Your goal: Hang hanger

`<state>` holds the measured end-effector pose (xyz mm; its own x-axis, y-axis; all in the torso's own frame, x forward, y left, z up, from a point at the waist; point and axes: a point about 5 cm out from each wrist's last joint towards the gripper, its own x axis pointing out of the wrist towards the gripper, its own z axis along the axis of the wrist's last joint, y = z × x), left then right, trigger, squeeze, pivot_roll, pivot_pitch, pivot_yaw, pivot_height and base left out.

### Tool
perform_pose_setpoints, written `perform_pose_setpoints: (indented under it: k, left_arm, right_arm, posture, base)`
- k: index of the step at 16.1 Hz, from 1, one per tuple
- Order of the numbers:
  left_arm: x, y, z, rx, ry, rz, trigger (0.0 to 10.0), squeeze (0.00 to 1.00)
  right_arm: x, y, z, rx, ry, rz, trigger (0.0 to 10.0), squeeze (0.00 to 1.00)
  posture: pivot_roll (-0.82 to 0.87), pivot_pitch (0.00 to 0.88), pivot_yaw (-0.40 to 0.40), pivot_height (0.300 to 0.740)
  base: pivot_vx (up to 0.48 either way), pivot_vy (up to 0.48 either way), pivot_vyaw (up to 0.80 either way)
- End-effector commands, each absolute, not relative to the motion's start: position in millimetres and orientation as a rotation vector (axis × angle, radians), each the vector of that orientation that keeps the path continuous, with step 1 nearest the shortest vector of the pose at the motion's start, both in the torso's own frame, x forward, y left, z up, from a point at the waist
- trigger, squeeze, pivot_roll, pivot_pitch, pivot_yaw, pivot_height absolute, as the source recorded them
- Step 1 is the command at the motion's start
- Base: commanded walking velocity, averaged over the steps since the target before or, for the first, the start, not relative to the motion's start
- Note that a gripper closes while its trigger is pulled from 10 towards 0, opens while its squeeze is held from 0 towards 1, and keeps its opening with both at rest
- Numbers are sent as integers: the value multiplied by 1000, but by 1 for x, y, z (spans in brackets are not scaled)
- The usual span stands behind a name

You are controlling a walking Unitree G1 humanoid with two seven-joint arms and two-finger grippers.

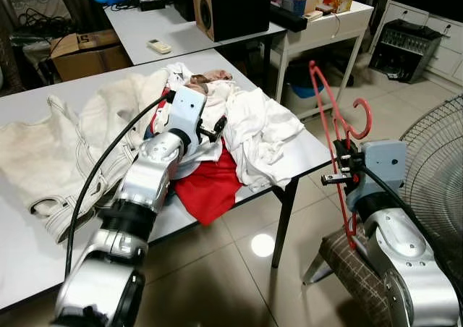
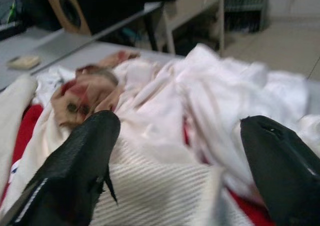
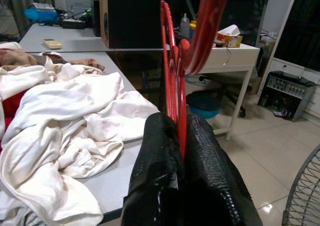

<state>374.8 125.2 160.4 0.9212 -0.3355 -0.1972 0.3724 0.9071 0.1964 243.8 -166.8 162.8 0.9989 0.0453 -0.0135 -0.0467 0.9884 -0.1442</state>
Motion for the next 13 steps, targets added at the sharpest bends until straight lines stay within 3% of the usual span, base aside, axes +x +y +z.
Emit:
perform_pose_setpoints:
  k: [1, 13]
  left_arm:
    - [378, 129, 163, 250, 187, -373, 0, 0]
    - [382, 139, 143, 335, 289, -371, 0, 0]
  right_arm:
    - [246, -164, 164, -148, -2, 51, 10000, 0]
    - [243, -163, 158, -143, -4, 31, 10000, 0]
  posture:
    - [-78, 0, 72, 740]
    - [-90, 0, 100, 740]
  base:
    - [0, 0, 0]
    - [0, 0, 0]
